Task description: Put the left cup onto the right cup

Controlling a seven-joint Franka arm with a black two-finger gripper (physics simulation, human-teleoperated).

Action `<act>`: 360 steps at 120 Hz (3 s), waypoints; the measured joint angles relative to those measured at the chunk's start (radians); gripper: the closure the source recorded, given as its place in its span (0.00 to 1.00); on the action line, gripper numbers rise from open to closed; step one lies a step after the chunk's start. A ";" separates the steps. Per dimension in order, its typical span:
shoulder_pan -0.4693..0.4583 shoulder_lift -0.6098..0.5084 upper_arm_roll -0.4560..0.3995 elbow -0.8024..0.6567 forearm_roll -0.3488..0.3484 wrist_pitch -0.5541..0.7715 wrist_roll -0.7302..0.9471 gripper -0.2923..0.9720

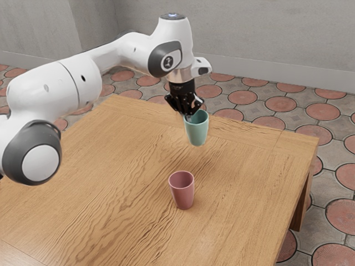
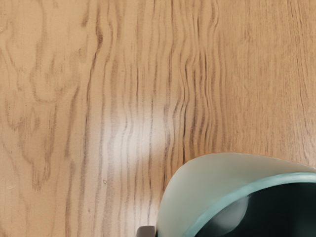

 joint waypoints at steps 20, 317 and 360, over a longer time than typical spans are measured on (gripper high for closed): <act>-0.001 -0.028 -0.003 -0.026 0.000 -0.002 -0.002 0.85; 0.013 -0.451 -0.046 -0.760 -0.069 0.213 -0.171 0.85; 0.013 -0.445 -0.046 -0.766 -0.068 0.234 -0.176 0.85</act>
